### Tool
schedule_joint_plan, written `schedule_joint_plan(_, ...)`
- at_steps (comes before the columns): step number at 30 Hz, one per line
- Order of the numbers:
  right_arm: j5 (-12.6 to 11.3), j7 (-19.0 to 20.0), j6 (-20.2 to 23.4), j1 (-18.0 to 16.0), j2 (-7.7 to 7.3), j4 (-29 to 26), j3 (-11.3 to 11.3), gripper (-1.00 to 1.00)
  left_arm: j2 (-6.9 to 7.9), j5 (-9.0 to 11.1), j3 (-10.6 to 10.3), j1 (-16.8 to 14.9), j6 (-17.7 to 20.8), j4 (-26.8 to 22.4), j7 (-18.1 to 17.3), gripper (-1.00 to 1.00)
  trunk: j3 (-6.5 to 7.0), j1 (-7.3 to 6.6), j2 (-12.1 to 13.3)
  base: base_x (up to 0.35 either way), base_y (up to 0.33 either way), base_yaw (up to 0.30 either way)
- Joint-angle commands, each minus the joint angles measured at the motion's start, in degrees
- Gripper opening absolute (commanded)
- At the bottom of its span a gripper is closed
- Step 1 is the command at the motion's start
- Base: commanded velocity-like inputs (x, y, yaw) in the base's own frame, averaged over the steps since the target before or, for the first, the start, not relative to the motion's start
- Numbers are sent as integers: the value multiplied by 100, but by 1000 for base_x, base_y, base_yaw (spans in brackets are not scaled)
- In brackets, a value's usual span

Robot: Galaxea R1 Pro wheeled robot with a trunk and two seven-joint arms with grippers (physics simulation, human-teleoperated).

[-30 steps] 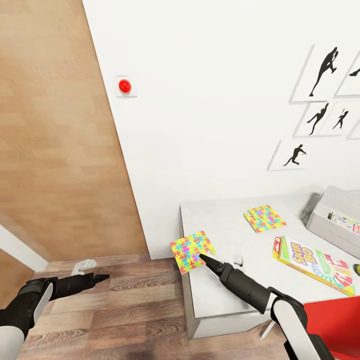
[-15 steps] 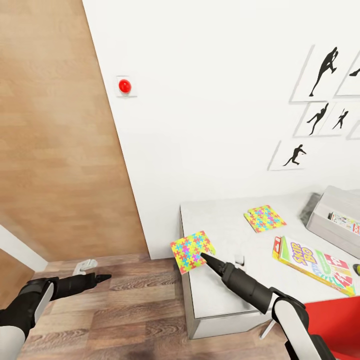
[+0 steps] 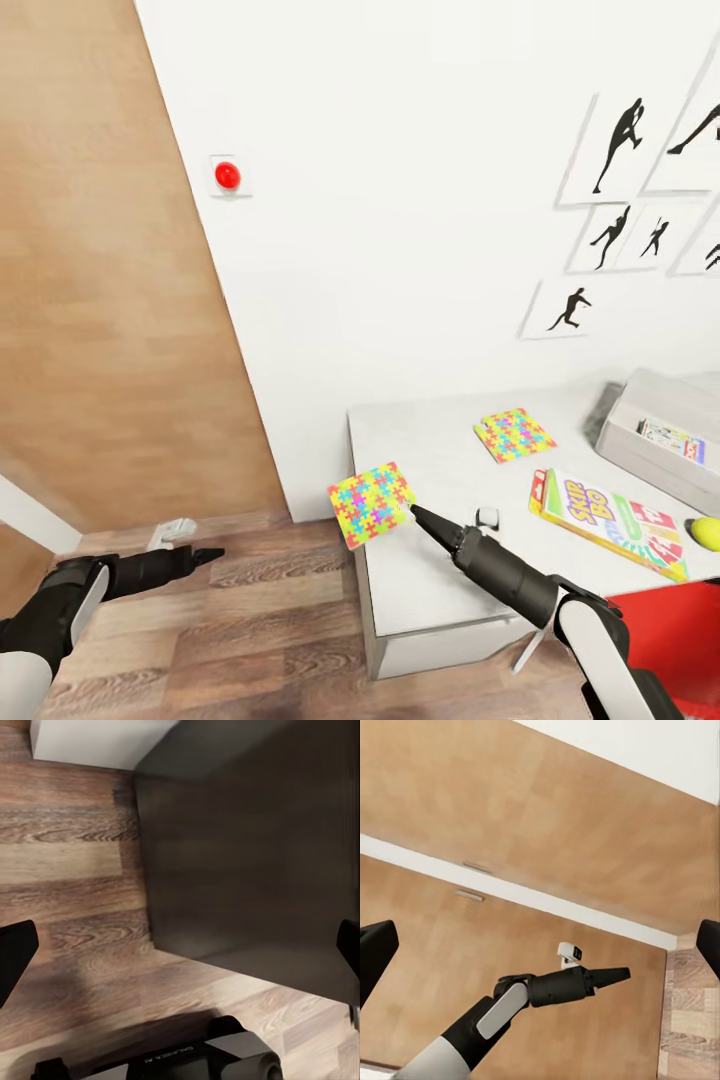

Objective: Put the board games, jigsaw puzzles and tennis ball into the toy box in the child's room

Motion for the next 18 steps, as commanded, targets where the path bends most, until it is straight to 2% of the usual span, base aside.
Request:
schedule_joint_plan(1,-26,66,26,-6,-36,1,-6,100,0,24,12,-3,50,-4,-20,100,-5,3,-10,0,-50,-197)
schedule_joint_plan(7,-27,283,23,-9,-77,3,-35,100,-2,24,12,-3,48,-4,-197,100,13,3,-10,0,-24,-124)
schedule_joint_plan(12,-27,366,19,-7,-85,4,-47,100,2,24,15,-3,55,-4,-574,100,17,3,-10,0,-7,-36)
schedule_joint_plan(13,-27,390,18,-5,-88,4,-56,100,3,20,18,-3,61,-1,-818,100,18,3,-10,0,-2,-9)
schedule_joint_plan(18,-27,404,15,-4,-89,4,-60,100,4,13,20,-3,60,-1,-947,100,18,3,-10,0,-1,-4)
